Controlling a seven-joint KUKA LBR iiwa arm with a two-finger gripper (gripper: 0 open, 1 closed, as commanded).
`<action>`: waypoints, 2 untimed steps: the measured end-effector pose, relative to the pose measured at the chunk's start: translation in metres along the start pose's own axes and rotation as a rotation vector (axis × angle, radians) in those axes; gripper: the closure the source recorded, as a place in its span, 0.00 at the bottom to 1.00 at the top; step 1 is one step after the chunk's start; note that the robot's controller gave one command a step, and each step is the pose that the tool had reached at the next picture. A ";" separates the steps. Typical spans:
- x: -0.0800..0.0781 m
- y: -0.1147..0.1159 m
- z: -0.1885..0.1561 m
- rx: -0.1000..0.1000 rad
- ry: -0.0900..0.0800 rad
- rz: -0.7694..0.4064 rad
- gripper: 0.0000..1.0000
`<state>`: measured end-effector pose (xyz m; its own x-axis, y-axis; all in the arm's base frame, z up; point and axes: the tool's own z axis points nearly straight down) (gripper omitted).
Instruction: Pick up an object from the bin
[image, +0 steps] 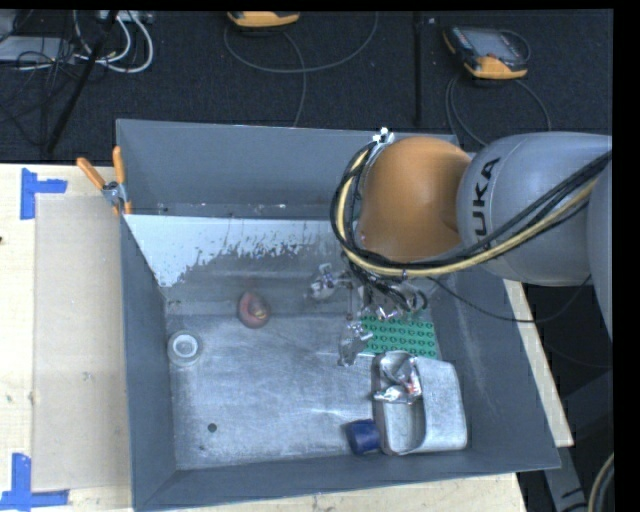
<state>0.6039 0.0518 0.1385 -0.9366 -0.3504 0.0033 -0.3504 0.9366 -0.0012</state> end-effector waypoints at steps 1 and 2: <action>0.007 -0.064 0.013 0.000 -0.004 0.132 0.00; 0.023 -0.105 0.064 -0.005 -0.007 0.058 0.00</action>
Offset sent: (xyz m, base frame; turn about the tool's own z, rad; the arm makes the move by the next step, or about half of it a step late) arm 0.0154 -0.0599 -0.0117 0.1280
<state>0.6184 -0.0546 0.0744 -0.9553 -0.2957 -0.0037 -0.2957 0.9553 0.0042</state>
